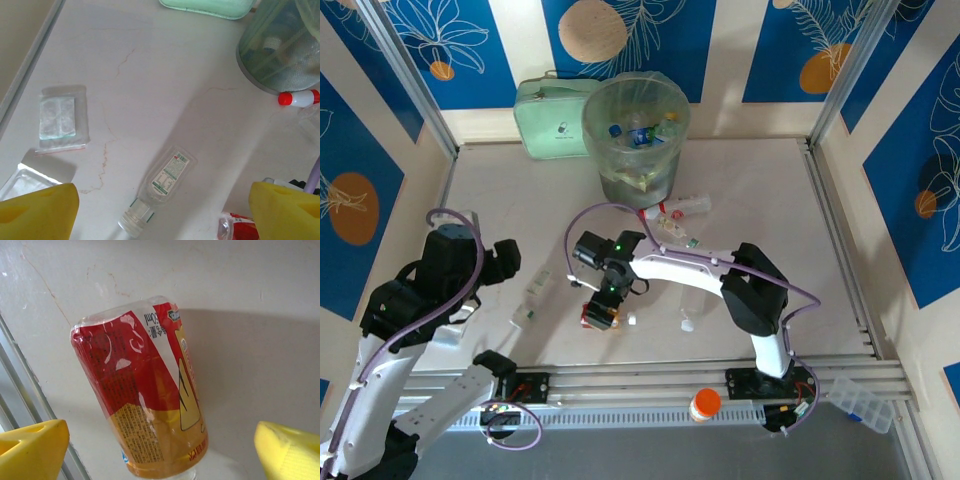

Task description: Put the plastic bottles in the bin

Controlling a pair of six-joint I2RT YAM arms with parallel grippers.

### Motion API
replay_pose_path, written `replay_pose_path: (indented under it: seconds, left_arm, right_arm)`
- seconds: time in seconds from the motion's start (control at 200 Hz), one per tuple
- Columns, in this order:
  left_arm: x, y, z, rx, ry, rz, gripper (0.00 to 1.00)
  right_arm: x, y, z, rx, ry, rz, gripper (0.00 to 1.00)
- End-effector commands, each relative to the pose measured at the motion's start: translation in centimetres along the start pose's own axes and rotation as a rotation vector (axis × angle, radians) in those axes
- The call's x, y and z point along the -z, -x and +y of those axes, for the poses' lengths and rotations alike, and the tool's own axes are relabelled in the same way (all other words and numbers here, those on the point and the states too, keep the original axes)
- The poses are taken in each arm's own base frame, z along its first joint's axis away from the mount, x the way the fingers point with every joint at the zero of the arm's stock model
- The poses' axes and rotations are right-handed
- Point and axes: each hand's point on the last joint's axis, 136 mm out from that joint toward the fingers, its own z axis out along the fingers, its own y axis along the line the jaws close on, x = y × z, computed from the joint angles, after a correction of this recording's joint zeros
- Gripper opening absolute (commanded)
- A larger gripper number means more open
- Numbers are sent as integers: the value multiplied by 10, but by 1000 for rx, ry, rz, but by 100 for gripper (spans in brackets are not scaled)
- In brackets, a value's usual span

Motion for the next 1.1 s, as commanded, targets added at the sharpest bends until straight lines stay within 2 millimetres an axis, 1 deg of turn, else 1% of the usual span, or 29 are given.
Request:
replay_pose_path:
  seconds: [0.0, 0.055, 0.215, 0.445, 0.57, 0.65, 0.7, 0.77, 0.895, 0.995, 1.095]
  left_arm:
    - [-1, 5, 3, -15, 20, -22, 88]
    - [-1, 4, 3, -14, 18, -22, 88]
    - [-2, 4, 5, -31, 30, -27, 88]
    - [-5, 6, 2, -51, 27, -25, 89]
    - [-7, 11, -2, -58, 19, -30, 89]
    - [-11, 9, -3, -67, 21, -22, 90]
    - [-13, 7, -4, -69, 22, -11, 90]
    - [-16, 5, -7, -63, 12, 1, 90]
    - [-17, 4, -9, -57, 3, 10, 91]
    - [-18, 2, -9, -56, 4, 16, 91]
    - [-17, -2, -7, -49, 4, 28, 91]
  right_arm:
    - [-9, 9, 8, -49, 31, -3, 95]
    - [-18, 6, 9, -60, 24, 20, 94]
    - [-33, -1, 14, -82, 28, 49, 90]
    - [-43, 0, -1, -175, -15, 53, 86]
    - [-43, 1, -11, -215, -46, 46, 79]
    - [-41, 2, -14, -249, -38, 38, 75]
    - [-38, 5, -16, -279, -26, 22, 69]
    - [-36, 7, -18, -301, -23, 9, 63]
    - [-34, 6, -17, -298, -33, -2, 60]
    - [-32, 4, -18, -309, -38, -10, 53]
    - [-28, 3, -20, -329, -35, -28, 52]
